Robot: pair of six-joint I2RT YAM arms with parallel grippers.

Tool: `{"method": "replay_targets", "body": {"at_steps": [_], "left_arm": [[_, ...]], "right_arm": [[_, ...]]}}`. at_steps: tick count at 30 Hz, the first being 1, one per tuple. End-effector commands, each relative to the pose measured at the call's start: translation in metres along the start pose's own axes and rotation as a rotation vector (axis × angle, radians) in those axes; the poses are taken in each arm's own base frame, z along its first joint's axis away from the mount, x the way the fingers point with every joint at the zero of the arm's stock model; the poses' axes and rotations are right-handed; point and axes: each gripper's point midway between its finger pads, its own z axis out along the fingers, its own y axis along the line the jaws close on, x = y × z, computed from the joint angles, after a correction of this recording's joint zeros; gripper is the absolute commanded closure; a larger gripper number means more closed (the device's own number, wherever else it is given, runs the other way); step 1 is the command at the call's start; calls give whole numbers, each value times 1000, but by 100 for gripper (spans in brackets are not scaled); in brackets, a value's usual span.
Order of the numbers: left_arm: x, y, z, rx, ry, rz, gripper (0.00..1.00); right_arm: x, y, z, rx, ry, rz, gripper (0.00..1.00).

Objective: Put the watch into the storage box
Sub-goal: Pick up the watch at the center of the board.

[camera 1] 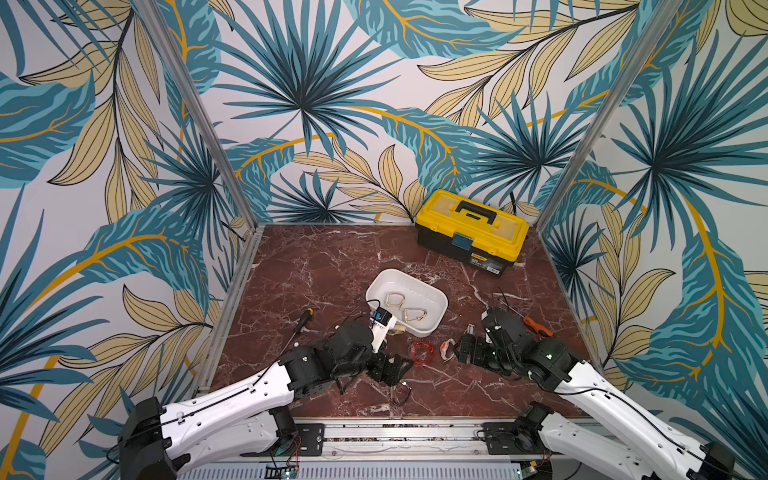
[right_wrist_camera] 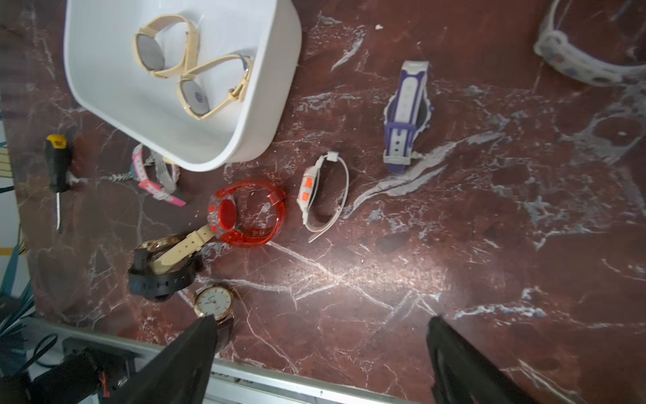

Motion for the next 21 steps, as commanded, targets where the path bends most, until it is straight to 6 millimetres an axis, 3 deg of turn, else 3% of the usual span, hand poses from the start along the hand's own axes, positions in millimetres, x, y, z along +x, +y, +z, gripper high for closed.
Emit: {"method": "replay_targets", "body": {"at_steps": [1,13,21], "left_arm": [[-12,0,-5,-40,-33,50,0],[-16,-16,-9,44,-59,91,0],[-19,-25,-23,29,-102,191,0]], "right_arm": [[-6,-13,9,73,-34,23,5],[-45,-7,47,-30,-27,71,19],[-54,-23,72,-48,31,131,22]]}}
